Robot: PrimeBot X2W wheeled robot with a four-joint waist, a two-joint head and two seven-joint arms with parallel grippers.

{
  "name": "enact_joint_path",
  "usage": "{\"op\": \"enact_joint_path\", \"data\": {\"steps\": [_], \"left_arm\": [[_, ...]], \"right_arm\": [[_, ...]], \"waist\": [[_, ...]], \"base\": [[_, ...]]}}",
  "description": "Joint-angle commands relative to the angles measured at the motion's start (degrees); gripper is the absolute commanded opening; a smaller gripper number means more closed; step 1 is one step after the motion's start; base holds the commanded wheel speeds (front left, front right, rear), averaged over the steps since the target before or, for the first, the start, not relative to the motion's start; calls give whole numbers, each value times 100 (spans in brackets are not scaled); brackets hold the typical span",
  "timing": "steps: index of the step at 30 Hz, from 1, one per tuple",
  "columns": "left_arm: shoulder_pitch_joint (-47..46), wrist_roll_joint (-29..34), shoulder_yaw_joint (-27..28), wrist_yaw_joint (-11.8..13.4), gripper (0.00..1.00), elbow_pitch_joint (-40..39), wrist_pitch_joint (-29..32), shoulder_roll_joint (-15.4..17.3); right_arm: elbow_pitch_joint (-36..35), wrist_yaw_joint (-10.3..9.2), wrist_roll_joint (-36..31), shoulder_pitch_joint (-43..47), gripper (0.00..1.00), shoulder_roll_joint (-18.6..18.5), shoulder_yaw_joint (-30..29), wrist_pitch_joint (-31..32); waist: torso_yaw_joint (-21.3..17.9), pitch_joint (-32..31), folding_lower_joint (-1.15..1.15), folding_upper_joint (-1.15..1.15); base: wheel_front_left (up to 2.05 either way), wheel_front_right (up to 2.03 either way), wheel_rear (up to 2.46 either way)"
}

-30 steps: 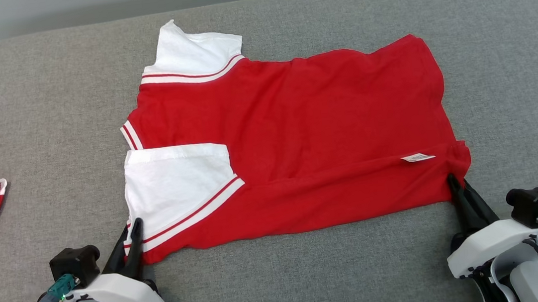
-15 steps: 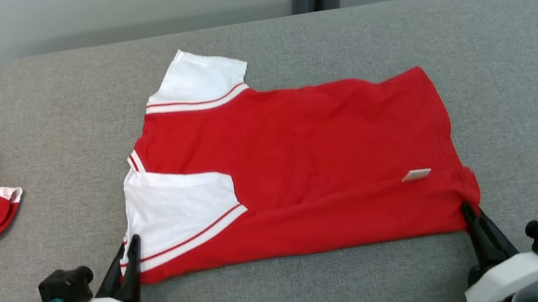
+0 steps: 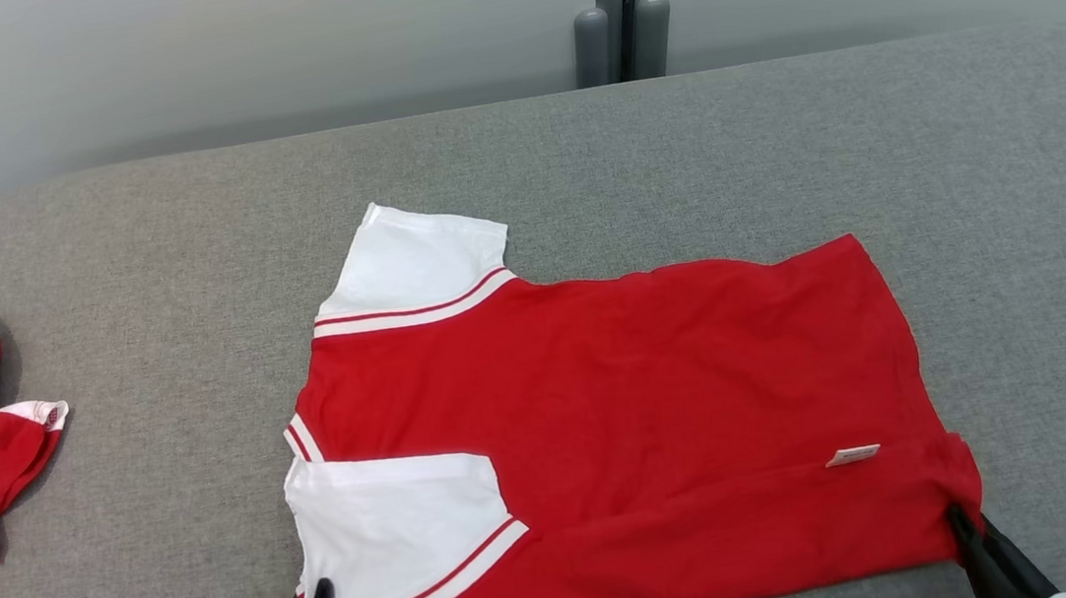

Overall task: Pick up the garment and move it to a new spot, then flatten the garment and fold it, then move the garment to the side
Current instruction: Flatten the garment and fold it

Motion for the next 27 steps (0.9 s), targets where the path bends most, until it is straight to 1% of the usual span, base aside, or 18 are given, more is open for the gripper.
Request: {"op": "enact_joint_path", "data": {"steps": [1,2,7,9,13,19,24,27], "left_arm": [[-22,24,26,61,100,-34,-96,-26],[-47,67,13,81,100,-5,-140,-23],[-265,225,76,131,100,85,-521,-66],[-427,383,143,146,100,89,-839,-33],[-689,545,215,146,100,106,-1167,28],[-988,733,302,233,100,162,-1279,173],[-1103,754,321,243,100,248,-1298,224],[-1278,781,288,201,100,304,-1311,228]], "right_arm": [[-55,2,-57,17,49,-13,-27,26],[-84,2,-85,-8,100,-7,-30,23],[-390,2,-212,-185,100,-47,-104,-151],[-715,2,-373,-312,100,-51,-187,-296],[-1209,2,-578,-520,100,-22,-286,-331],[-1642,2,-736,-717,100,6,-317,-135],[-1695,2,-706,-737,100,36,-293,-68],[-1689,2,-672,-749,100,62,-296,-55]], "waist": [[-9,-2,0,0],[-11,-5,0,0],[-42,-22,0,0],[-79,-47,0,0],[-139,-86,0,0],[-155,-72,0,0],[-133,26,0,0],[-108,138,0,0]], "base": [[0,0,0],[0,0,0],[0,0,0],[0,0,0],[0,0,0],[0,0,0],[0,0,0],[0,0,0]]}}
